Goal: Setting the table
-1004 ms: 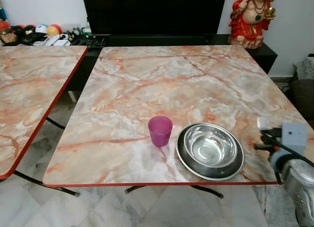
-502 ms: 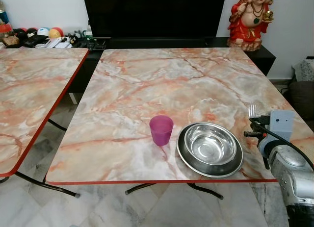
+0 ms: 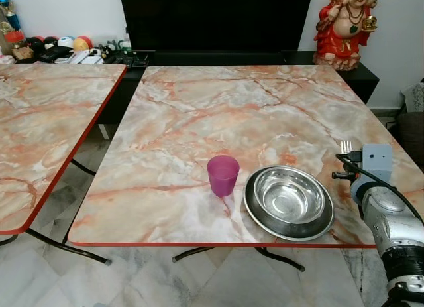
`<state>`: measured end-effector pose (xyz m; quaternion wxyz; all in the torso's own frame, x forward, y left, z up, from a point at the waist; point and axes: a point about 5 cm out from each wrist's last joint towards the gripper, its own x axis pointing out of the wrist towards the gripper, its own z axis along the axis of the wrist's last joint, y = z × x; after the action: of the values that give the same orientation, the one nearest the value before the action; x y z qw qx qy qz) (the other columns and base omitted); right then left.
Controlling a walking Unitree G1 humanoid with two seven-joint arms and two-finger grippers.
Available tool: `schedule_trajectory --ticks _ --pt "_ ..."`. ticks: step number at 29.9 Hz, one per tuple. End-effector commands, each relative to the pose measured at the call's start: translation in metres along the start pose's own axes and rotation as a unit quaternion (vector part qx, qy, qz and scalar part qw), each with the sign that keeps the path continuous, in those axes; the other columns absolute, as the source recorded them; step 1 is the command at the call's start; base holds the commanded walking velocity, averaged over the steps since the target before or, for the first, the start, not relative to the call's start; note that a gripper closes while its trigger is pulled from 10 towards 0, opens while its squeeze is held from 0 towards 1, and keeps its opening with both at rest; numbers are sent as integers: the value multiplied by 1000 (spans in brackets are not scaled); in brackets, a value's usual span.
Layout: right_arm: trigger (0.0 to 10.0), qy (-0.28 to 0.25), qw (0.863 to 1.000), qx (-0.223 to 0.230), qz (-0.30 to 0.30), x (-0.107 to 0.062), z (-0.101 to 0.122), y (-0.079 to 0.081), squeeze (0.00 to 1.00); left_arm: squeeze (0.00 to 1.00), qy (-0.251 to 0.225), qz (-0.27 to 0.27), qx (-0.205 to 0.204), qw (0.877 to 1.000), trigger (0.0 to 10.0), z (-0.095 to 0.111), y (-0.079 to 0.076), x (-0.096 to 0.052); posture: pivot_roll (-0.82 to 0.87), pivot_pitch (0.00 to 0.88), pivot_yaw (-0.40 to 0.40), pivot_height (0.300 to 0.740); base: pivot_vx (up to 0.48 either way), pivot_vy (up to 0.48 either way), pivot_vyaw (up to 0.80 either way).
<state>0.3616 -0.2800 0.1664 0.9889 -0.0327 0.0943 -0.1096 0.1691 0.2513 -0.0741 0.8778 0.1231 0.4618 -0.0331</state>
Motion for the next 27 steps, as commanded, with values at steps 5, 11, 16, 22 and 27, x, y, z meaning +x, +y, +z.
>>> schedule_trajectory --ticks 5,11,16,22,27 --pt "10000 -101 994 39 -4 -16 27 -2 0 0 9 3 -3 1000 10000 -9 2 -3 -26 96 45 740 0 0 0" --pt "10000 -120 992 41 9 -33 27 3 0 0 10 12 -9 1000 10000 -12 4 -4 -27 95 40 740 0 0 0" --pt "10000 -121 992 34 15 -40 25 4 0 0 9 29 -30 999 10000 -15 10 -6 -39 95 36 740 0 0 0" --pt "10000 -114 993 34 8 -42 24 1 0 0 9 34 -31 999 10000 -15 13 -6 -37 88 36 740 0 0 0" --pt "10000 -109 993 38 6 -44 25 3 0 0 8 33 -30 999 10000 -14 12 -6 -37 77 31 740 0 0 0"
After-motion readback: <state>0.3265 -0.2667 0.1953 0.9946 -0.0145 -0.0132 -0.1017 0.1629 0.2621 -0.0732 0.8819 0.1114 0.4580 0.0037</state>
